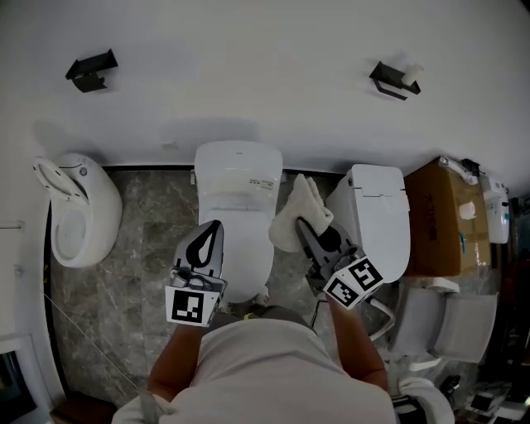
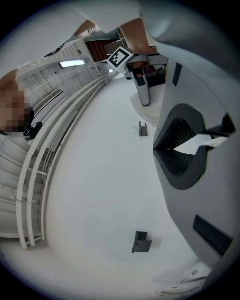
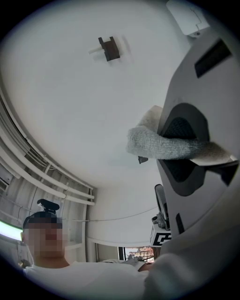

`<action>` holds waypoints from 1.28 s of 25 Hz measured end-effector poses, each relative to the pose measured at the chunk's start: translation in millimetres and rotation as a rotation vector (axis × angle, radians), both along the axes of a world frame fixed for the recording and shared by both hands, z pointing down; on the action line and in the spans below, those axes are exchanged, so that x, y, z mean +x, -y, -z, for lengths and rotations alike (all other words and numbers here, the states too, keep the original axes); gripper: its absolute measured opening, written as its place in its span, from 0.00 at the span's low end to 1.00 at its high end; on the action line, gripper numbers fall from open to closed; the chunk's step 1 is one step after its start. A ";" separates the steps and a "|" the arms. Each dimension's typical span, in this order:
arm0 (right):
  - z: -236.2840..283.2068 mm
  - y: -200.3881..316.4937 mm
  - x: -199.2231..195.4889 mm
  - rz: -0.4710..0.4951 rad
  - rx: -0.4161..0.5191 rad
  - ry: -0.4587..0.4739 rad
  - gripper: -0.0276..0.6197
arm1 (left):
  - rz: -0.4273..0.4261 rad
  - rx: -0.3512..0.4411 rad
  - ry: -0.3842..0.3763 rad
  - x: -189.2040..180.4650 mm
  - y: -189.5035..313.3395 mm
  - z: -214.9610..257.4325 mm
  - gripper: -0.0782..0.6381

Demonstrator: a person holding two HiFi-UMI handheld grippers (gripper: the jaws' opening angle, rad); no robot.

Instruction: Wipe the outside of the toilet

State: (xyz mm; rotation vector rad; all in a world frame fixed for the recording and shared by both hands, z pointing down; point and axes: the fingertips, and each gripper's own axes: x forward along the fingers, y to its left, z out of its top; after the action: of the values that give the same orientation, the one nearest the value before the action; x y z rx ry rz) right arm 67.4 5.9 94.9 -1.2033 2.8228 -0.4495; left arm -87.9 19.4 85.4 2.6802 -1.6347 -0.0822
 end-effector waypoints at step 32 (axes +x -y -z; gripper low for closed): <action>-334.9 214.6 80.3 0.063 -0.225 0.058 0.15 | 0.057 -0.185 0.050 68.6 140.5 -259.1 0.13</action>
State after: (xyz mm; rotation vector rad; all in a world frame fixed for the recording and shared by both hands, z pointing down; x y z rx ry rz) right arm 147.6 -208.7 429.8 -1.1147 2.8265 -0.8108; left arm -19.3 -121.1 344.4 2.5189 -1.6425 0.1309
